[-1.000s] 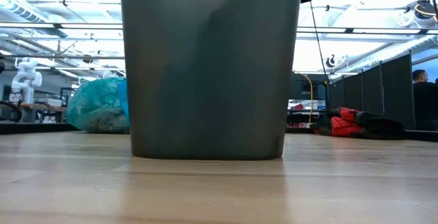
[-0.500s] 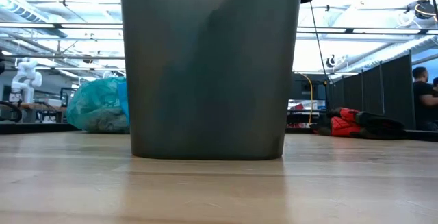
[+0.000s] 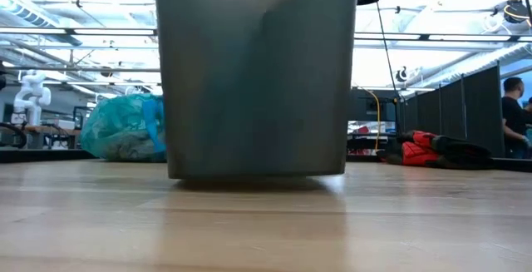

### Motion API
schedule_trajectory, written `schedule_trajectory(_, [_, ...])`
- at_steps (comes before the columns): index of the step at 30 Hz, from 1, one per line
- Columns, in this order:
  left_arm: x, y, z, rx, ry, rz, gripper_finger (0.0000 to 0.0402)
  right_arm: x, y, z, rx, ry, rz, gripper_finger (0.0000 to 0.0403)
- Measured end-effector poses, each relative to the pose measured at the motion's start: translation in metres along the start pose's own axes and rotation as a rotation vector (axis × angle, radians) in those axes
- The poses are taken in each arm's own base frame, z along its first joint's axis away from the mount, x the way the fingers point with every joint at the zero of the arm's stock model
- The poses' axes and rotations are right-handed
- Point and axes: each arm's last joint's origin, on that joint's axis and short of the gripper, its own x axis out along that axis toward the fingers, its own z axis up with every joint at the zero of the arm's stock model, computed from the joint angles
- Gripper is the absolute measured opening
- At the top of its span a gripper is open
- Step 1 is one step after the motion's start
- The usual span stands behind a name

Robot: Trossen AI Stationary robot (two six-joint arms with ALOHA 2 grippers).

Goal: Place trash/remove bag and relplace
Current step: Insert the new blue trash bag into the trash bin

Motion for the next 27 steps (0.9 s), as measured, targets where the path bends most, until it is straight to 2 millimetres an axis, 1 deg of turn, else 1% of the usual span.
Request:
schedule_trajectory(6, [-0.012, -0.003, 0.001, -0.017, -0.062, -0.016, 0.0, 0.0, 0.0, 0.0, 0.0, -0.002, -0.005, 0.0])
schedule_trajectory(9, [-0.019, -0.004, -0.001, -0.058, -0.076, -0.022, 0.0, 0.0, -0.003, 0.0, 0.004, 0.003, -0.013, 0.0])
schedule_trajectory(12, [-0.029, -0.005, -0.006, -0.1, -0.072, -0.008, 0.0, -0.001, -0.006, 0.0, 0.008, 0.01, -0.02, 0.0])
schedule_trajectory(16, [-0.042, -0.002, -0.021, -0.17, -0.017, 0.074, 0.0, -0.004, -0.007, -0.001, 0.011, 0.0, -0.015, 0.0])
schedule_trajectory(19, [-0.049, -0.006, -0.023, -0.194, -0.044, 0.06, 0.0, -0.004, -0.007, -0.001, 0.015, -0.003, -0.014, 0.0])
schedule_trajectory(21, [-0.052, -0.009, -0.02, -0.193, -0.095, 0.034, 0.0, -0.004, -0.008, 0.0, 0.018, -0.004, -0.014, 0.0])
schedule_trajectory(24, [-0.048, -0.012, -0.016, -0.184, -0.153, -0.002, 0.0, -0.004, -0.008, 0.0, 0.02, -0.004, -0.014, 0.0])
schedule_trajectory(27, [-0.032, -0.007, -0.021, -0.208, -0.129, 0.004, 0.0, -0.004, -0.008, 0.001, 0.023, -0.009, -0.012, 0.0])
